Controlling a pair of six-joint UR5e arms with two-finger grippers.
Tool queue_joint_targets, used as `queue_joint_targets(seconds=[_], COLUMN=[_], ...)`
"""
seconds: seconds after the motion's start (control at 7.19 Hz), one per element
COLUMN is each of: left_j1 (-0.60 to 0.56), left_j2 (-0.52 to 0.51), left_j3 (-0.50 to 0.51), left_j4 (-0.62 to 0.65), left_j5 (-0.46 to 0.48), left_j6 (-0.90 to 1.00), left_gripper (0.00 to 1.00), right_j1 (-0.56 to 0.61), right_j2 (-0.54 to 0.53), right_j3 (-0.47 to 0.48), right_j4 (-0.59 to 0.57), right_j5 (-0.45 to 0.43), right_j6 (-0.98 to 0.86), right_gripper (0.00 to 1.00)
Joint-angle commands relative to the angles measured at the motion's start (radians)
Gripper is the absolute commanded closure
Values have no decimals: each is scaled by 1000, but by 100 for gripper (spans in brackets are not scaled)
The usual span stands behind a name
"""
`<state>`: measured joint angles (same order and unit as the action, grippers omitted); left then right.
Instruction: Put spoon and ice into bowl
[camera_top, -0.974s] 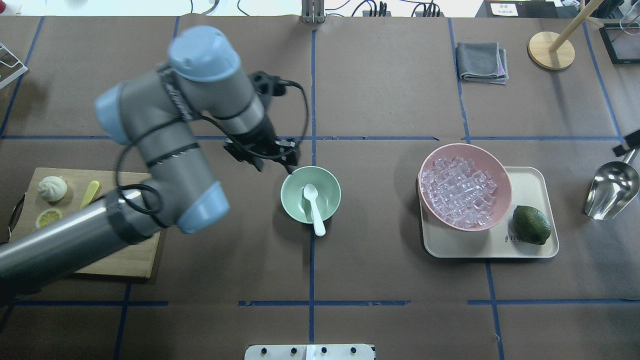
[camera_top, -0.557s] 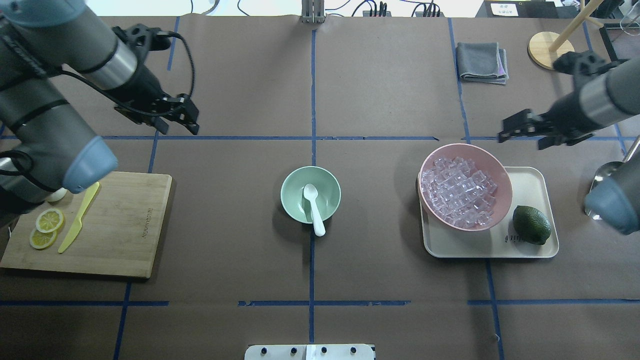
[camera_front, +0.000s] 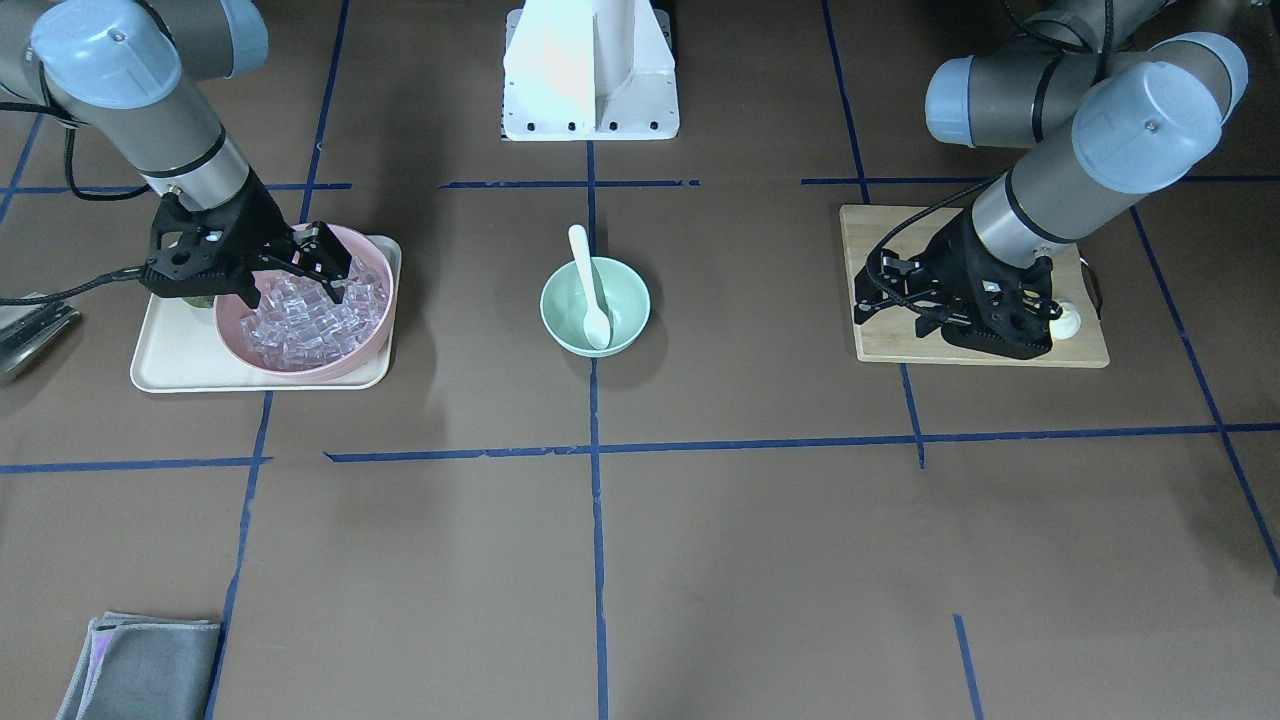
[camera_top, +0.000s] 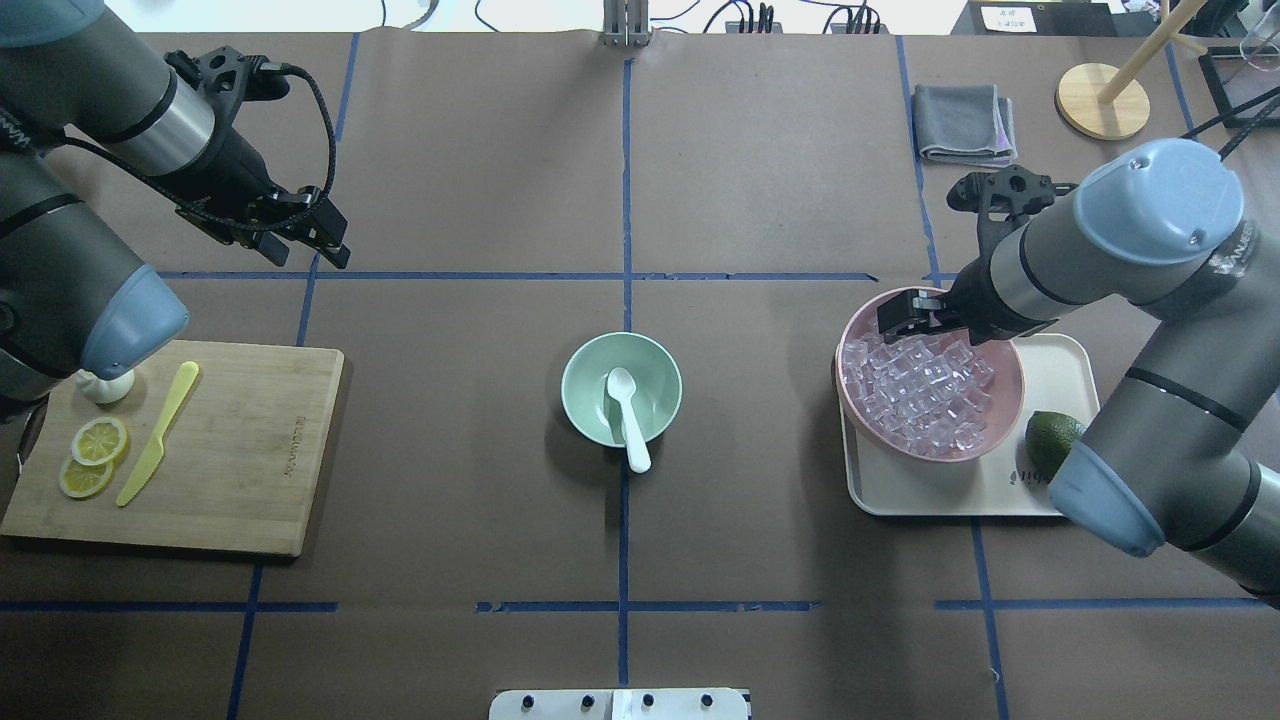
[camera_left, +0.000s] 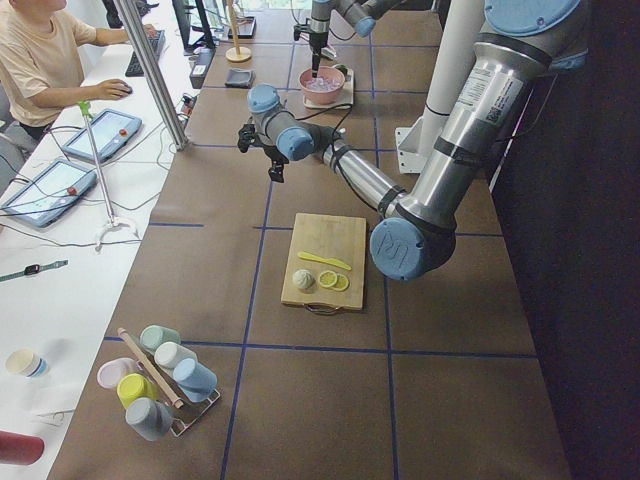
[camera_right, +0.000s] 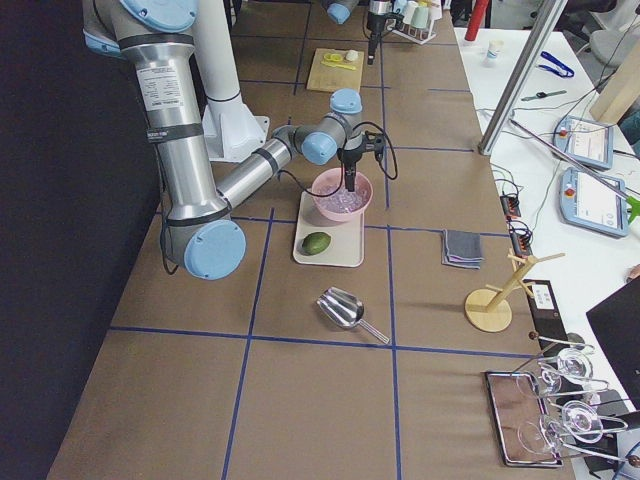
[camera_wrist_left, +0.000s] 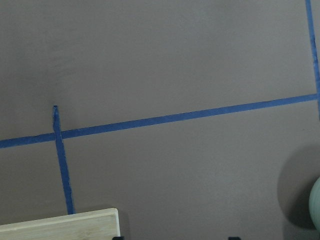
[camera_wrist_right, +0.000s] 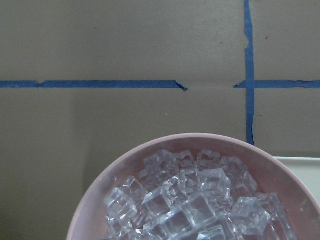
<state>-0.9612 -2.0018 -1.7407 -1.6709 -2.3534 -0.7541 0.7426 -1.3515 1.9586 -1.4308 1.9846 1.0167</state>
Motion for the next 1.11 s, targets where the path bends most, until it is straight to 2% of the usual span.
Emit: queue_joint_targets(seconds=[0.0,0.28,0.7,0.97], left_j1=[1,-1,-1,-1], left_j2=[1,3,3,6], left_j3=[3,-6,-10,-11], left_j4=[-1,-1,-1,-1], left_j5=[0,0,0,-1], left_j6=[1,-1,-5,-5], left_gripper=[22,20,19,19], right_j1=[-43,-46,-65,-74], right_j2=[-9,-23,-40,-38], right_j3=[-10,-13,-21,-26], right_j4=[-10,-10,-10,-10], right_j5=[-58,-59,-82,-84], right_j6=[-100,-112,-112,-112], right_gripper=[5,5,12,29])
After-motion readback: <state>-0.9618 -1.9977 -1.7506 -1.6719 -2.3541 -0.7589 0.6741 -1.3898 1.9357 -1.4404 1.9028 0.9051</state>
